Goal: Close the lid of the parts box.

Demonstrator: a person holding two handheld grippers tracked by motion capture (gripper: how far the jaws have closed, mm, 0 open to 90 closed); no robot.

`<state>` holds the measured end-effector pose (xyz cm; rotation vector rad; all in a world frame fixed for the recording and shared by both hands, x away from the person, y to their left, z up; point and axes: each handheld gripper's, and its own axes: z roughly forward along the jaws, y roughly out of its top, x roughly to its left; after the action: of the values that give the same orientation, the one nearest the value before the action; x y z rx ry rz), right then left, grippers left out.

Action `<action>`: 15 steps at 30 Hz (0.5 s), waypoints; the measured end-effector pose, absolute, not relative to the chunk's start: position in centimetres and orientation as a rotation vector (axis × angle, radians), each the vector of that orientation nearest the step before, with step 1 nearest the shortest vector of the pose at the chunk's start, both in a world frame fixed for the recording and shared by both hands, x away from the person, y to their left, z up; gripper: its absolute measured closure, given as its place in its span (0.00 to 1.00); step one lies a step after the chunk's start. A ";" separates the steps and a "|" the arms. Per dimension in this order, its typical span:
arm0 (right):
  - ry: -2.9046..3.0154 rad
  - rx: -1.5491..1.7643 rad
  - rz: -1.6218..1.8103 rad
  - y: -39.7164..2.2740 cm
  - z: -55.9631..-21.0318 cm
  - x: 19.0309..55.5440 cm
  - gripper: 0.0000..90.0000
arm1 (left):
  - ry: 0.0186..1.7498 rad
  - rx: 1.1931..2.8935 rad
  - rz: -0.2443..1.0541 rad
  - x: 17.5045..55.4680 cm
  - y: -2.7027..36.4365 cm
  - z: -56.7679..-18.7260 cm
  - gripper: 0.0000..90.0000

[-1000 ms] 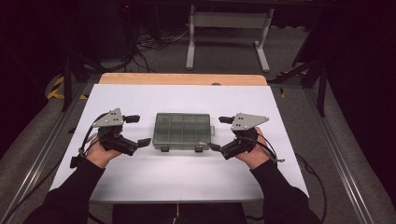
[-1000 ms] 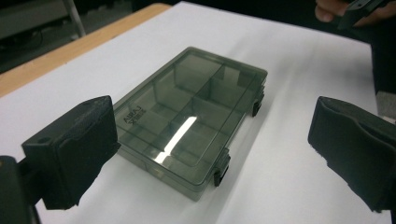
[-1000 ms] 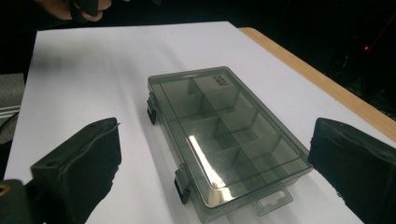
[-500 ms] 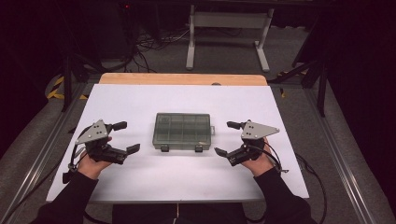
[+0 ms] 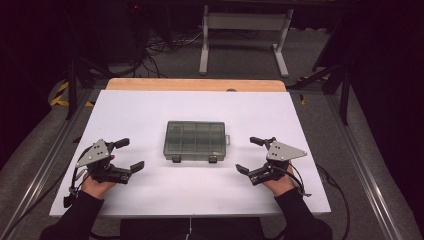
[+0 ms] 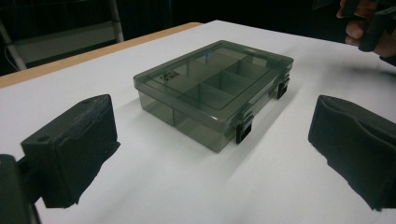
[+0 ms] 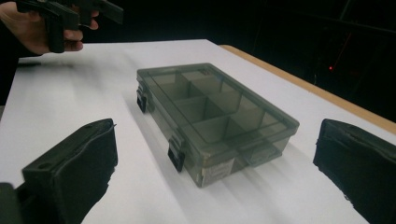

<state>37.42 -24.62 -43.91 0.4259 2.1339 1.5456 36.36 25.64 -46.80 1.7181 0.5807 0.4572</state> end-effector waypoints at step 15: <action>2.111 0.546 1.556 -26.4 -46.6 36.9 0.00 | 0.649 1.734 0.511 35.2 26.4 -49.3 0.02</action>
<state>36.86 -26.36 -46.58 0.5456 2.1106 1.5564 35.18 26.43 -49.26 1.7341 0.6486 0.5110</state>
